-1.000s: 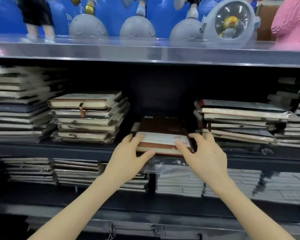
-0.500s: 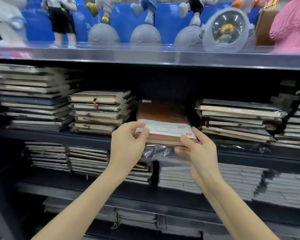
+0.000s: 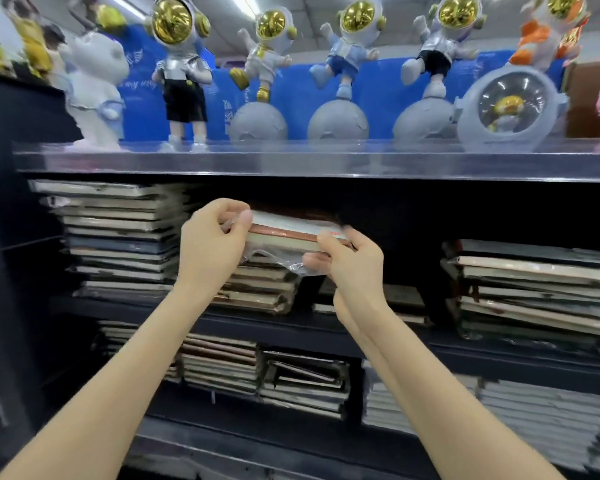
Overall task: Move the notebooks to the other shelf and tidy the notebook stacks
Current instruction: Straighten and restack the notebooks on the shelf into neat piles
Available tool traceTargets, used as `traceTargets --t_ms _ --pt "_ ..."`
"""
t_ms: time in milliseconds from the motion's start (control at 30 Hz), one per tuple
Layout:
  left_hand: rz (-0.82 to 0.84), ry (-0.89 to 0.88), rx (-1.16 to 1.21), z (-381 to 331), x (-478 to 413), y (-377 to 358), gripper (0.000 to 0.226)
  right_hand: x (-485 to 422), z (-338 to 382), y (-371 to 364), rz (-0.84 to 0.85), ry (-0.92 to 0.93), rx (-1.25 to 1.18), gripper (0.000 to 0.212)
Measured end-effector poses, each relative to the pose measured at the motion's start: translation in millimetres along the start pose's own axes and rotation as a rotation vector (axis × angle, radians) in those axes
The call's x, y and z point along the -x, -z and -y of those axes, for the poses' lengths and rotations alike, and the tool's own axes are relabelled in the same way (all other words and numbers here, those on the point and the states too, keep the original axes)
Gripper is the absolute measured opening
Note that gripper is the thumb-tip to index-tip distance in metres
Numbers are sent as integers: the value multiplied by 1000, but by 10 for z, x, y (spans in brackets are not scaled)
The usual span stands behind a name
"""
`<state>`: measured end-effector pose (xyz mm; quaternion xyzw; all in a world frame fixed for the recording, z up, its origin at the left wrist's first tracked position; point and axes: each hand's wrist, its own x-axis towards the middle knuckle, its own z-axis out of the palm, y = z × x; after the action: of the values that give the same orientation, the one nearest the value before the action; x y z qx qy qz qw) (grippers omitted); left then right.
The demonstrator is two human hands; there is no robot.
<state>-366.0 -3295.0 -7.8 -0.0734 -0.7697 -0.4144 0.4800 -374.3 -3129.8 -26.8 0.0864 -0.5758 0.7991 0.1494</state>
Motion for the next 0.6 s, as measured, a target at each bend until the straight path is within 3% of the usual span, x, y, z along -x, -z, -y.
traceTargets --t_ms 33,167,233,333,467,533,600 --pt "-8 -10 -23 103 -79 47 15 -65 -30 -132 11 16 41 37" --pt "47 -167 -380 514 -318 126 40 -320 -127 -477 -26 191 627 59" --pt "69 -171 -490 687 -384 154 52 -380 -93 -440 -30 217 752 60" --pt "62 -65 -312 851 -373 210 44 -359 -99 -81 -59 177 716 54" --pt "110 180 88 975 -202 276 49 -272 -276 582 13 -45 1064 67" --pt "90 113 87 997 -78 287 50 -241 -378 760 124 -144 1307 76" --pt "-76 -83 -47 974 64 321 51 -207 -442 830 185 -105 1475 75"
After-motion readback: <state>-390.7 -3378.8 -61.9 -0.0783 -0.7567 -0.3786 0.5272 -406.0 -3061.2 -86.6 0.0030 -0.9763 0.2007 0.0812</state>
